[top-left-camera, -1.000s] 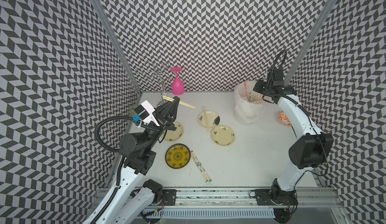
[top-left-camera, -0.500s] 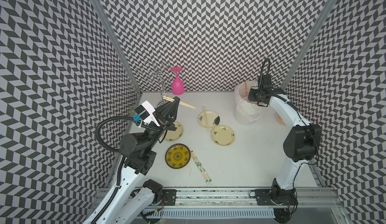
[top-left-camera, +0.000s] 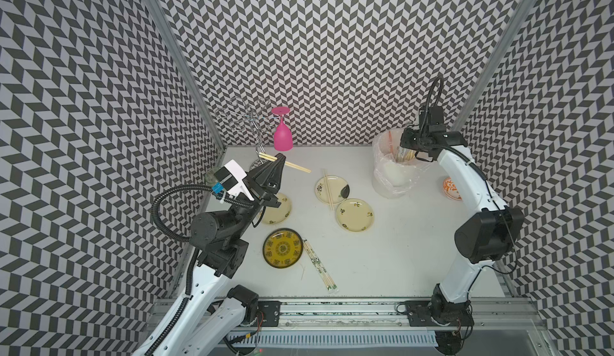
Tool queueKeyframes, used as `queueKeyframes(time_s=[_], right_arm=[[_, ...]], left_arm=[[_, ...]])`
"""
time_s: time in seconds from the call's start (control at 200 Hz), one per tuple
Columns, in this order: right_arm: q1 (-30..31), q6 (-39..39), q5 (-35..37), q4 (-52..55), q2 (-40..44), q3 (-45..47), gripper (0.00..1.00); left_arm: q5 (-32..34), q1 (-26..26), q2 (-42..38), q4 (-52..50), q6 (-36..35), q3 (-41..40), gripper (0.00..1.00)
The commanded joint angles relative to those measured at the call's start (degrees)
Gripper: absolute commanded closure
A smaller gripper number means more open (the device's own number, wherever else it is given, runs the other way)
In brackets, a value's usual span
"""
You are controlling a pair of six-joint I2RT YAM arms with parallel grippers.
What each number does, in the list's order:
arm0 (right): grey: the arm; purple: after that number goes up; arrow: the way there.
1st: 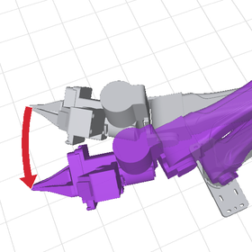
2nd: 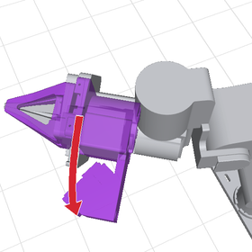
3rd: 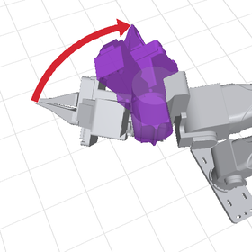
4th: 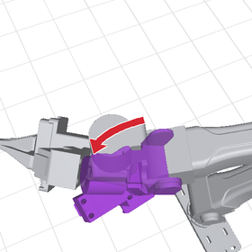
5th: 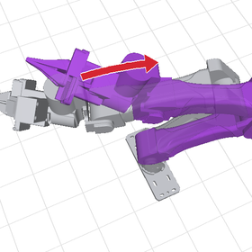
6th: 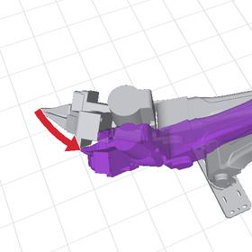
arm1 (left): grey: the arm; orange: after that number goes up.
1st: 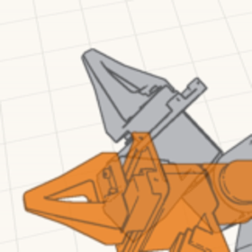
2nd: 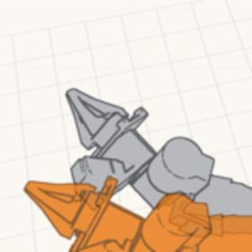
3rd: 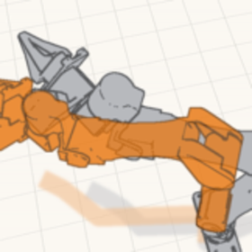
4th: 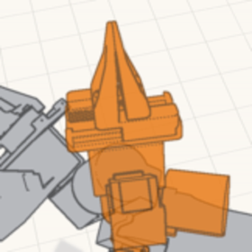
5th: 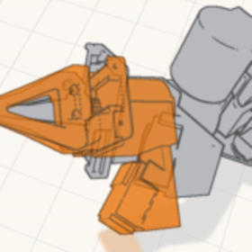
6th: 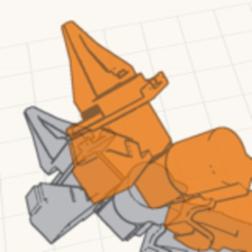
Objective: Remove the packaging of disposable chopsticks
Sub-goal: Place the packet bag in the trash bin, then place the disposable chopsticks on the plate.
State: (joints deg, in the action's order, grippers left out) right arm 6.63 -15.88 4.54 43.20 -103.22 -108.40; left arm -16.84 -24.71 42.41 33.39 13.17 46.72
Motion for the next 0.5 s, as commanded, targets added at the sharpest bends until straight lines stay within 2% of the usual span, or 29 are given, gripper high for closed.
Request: queueKeyframes(time_s=[0.0, 0.065, 0.16, 0.426, 0.496], right_arm=[[0.0, 0.0, 1.0, -2.2, 2.8, -1.0, 0.64], [0.0, -0.2, 0.4, -2.6, 3.7, -0.9, 0.60], [0.1, -0.6, -0.2, -2.4, 4.4, -1.0, 0.60], [3.0, 0.6, -5.0, -10.2, 12.1, 3.3, 0.64], [3.9, 2.2, -9.0, -13.0, 14.4, 4.6, 0.65]], left_arm=[[-0.3, 0.3, -0.5, 1.6, 0.7, -0.4, 1.00], [-0.1, 0.4, -0.5, 1.6, 0.7, -0.4, 1.00], [-0.1, 0.4, -0.3, 1.8, 0.9, -0.5, 1.00], [0.1, 0.4, 1.6, 0.0, 1.2, 0.6, 1.00], [-0.1, 0.4, 2.4, -0.7, 1.5, 1.1, 1.00]])
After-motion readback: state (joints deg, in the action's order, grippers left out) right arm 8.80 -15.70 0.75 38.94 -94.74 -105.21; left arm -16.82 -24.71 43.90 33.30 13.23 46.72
